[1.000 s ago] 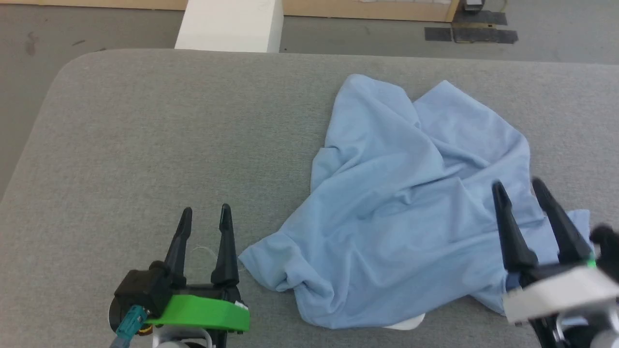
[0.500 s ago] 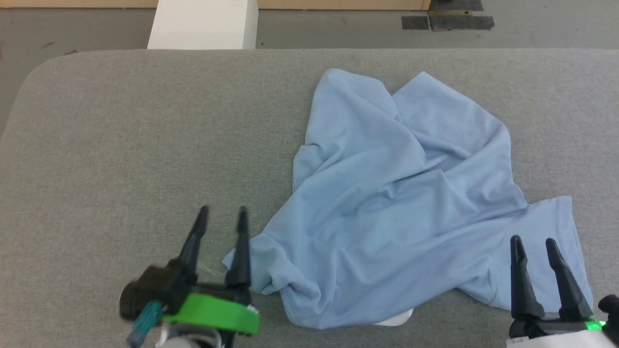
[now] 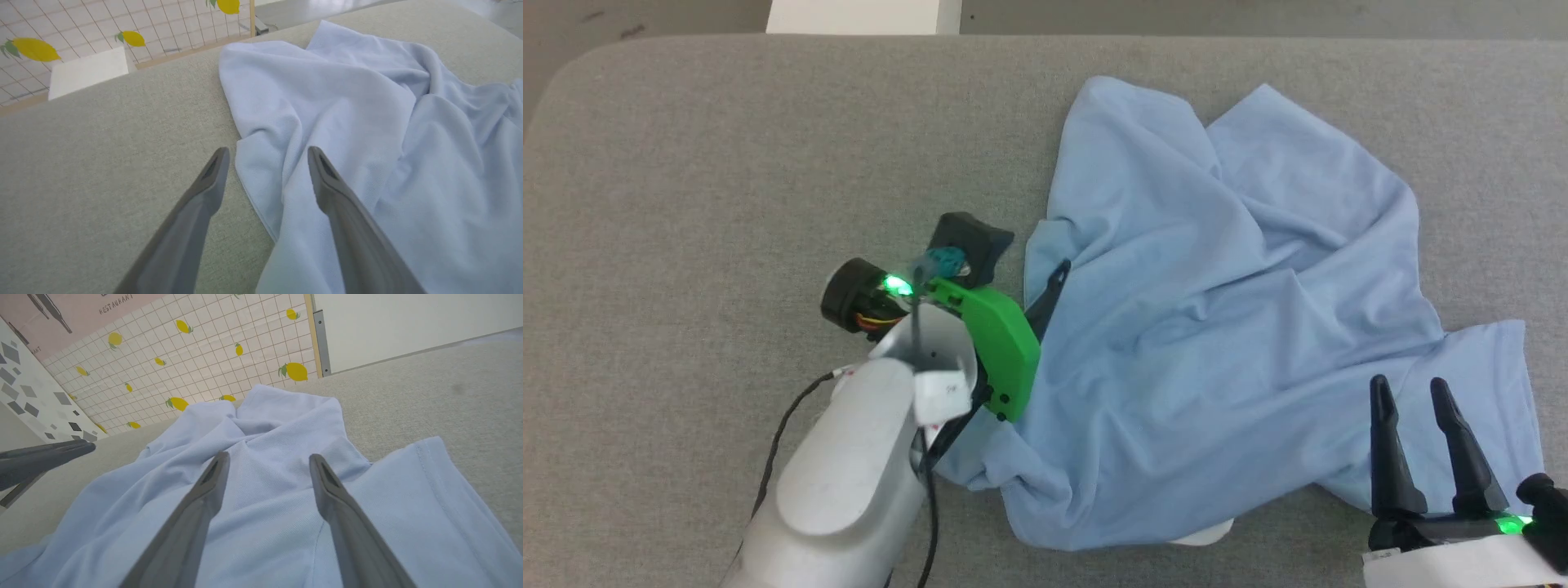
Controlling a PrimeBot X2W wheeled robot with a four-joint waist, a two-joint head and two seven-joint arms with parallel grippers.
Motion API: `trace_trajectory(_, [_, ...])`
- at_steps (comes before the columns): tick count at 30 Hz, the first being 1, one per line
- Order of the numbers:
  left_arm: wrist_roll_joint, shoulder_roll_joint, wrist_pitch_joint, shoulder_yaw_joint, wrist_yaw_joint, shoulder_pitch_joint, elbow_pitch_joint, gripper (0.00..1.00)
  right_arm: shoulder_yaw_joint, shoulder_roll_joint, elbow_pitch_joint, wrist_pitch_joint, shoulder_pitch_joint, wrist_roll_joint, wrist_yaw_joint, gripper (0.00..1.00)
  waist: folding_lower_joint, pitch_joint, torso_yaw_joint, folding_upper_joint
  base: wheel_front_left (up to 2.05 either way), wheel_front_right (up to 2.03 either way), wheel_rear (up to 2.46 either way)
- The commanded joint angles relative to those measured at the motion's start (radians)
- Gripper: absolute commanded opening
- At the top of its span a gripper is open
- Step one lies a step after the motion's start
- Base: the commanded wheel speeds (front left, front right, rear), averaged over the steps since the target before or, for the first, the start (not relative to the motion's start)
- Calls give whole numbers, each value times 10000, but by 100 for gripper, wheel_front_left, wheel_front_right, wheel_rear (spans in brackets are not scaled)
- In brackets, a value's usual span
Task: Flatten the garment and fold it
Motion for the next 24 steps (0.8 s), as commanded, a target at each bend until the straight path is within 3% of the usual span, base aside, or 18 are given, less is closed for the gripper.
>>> trace_trajectory(1, [-253,-46,374,-145,-62,-264,399,100,64,12,27,-54,-183,14,-13,100,0,223,-81,0,0,0,0])
trace_trajectory(9, [-1071,-183,2154,-834,-72,-990,2451,100,86,12,103,-44,-357,-49,-13,100,0,555,-385,0,0,0,0])
trace_trajectory(11, [-1041,-162,2142,-965,-72,-1071,2727,100,69,12,113,-52,-381,-49,-13,100,0,567,-437,0,0,0,0])
trace_trajectory(12, [-995,-139,2104,-1096,-72,-1089,2836,38,74,12,121,-54,-390,-53,-13,100,0,562,-458,0,0,0,0])
trace_trajectory(13, [-1016,-141,1939,-1194,-73,-1091,2922,0,84,12,130,-54,-399,-52,-13,100,0,557,-480,0,0,0,0])
trace_trajectory(16, [-892,-104,1086,-1206,-70,-1184,3033,0,117,12,137,-50,-424,-41,-13,100,0,545,-510,0,0,0,0])
trace_trajectory(17, [-651,-55,4,-1038,117,-1522,3082,0,140,12,120,-56,-411,-34,-13,100,0,587,-499,0,0,0,0])
trace_trajectory(24, [-341,170,-1349,-295,968,-2682,3123,0,188,12,-81,28,-474,-114,-13,100,0,1066,-583,0,0,0,0])
